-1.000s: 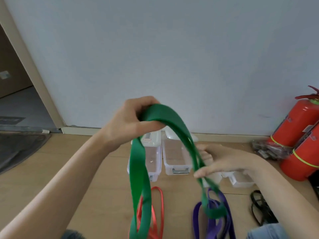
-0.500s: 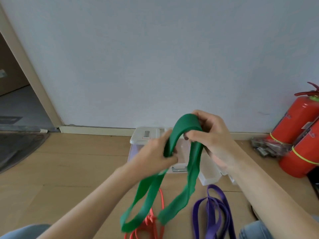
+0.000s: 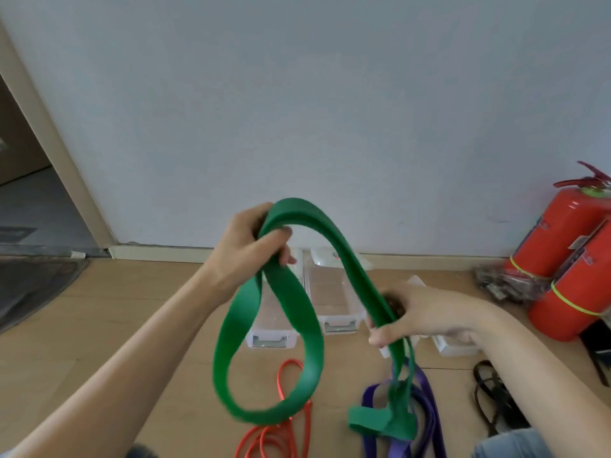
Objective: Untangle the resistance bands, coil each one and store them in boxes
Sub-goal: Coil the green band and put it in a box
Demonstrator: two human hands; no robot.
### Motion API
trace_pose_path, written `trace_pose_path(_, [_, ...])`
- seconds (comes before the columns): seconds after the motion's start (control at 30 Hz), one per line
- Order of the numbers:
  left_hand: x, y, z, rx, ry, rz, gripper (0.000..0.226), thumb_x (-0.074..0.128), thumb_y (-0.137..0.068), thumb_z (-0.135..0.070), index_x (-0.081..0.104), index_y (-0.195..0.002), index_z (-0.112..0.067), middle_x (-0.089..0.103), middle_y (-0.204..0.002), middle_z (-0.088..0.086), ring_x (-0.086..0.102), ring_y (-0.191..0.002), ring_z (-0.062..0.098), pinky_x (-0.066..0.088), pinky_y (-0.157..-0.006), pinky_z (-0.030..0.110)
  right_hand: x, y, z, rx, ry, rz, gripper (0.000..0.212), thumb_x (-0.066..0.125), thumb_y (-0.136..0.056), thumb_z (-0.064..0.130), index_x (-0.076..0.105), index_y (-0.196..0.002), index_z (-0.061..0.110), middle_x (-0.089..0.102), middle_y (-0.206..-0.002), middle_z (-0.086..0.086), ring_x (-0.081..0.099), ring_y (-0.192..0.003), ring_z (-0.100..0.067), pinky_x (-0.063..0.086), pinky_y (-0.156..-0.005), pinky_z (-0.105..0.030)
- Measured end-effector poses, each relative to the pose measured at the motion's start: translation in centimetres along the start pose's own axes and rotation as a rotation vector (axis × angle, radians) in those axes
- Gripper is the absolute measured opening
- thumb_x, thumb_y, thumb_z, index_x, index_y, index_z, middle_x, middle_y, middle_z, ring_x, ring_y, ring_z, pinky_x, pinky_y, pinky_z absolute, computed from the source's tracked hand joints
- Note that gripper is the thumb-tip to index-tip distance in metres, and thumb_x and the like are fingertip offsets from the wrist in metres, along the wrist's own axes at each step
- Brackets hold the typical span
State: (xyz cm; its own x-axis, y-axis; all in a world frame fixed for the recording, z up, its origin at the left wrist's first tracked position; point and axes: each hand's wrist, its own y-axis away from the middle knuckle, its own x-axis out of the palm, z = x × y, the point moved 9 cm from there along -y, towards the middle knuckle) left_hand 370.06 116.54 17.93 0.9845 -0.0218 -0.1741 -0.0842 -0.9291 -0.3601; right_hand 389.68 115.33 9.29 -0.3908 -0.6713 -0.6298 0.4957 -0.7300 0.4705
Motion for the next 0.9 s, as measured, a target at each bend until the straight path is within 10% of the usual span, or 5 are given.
trace_pose_path(0.13, [4.9,0.8,1.3,-0.066,-0.286,0.175,0.006,0.051,-0.064,-0.015,0.049,-0.062,-0.021,0.047,-0.042,-0.009,0.048,-0.043,0.010,0.041,-0.051,0.025,-0.3,-0.2,2.8,-0.223,-0.361,-0.067,0.060,0.081,-0.069,0.028,0.051,-0.121,0.030,0.063,-0.116,0.010,0.059,-0.107,-0.001,0.047,-0.090,-0.017])
trace_pose_path(0.3, [6.8,1.3,3.8,-0.046,-0.455,0.235,0.032,0.059,-0.070,-0.008,0.043,-0.054,-0.030,0.046,-0.044,-0.020,0.041,-0.045,0.000,0.030,-0.045,0.014,-0.4,-1.6,4.7,-0.334,-0.185,-0.349,0.013,0.069,-0.075,0.003,0.062,-0.087,0.003,0.051,-0.069,-0.007,0.048,-0.064,-0.017,0.038,-0.065,-0.035])
trace_pose_path(0.6, [6.2,4.9,11.5,-0.353,-0.409,0.401,0.009,0.053,-0.084,-0.010,0.047,-0.082,-0.003,0.055,-0.088,0.026,0.060,-0.087,0.034,0.047,-0.088,0.052,-3.6,-0.4,3.1,-0.431,-0.654,-0.525,0.014,0.062,-0.065,0.004,0.058,-0.076,-0.002,0.051,-0.072,-0.013,0.048,-0.071,-0.022,0.039,-0.069,-0.035])
trace_pose_path(0.77, [2.4,2.6,7.2,-0.235,-0.280,0.154,0.010,0.055,-0.067,-0.013,0.056,-0.077,-0.011,0.066,-0.068,0.009,0.063,-0.066,0.014,0.047,-0.066,0.028,-0.4,-1.7,-1.9,-0.048,-0.019,-0.234,0.019,0.073,-0.077,0.017,0.062,-0.091,0.022,0.063,-0.085,-0.006,0.060,-0.087,-0.021,0.046,-0.078,-0.023])
trace_pose_path(0.9, [7.0,3.6,5.7,-0.082,-0.574,0.313,0.025,0.058,-0.070,-0.012,0.042,-0.061,-0.029,0.049,-0.053,-0.011,0.050,-0.053,0.009,0.037,-0.051,0.016,3.8,-2.5,-0.2,-0.136,-0.178,-0.077,0.081,0.082,-0.068,0.032,0.037,-0.135,0.033,0.052,-0.130,0.014,0.047,-0.121,0.001,0.037,-0.105,-0.023])
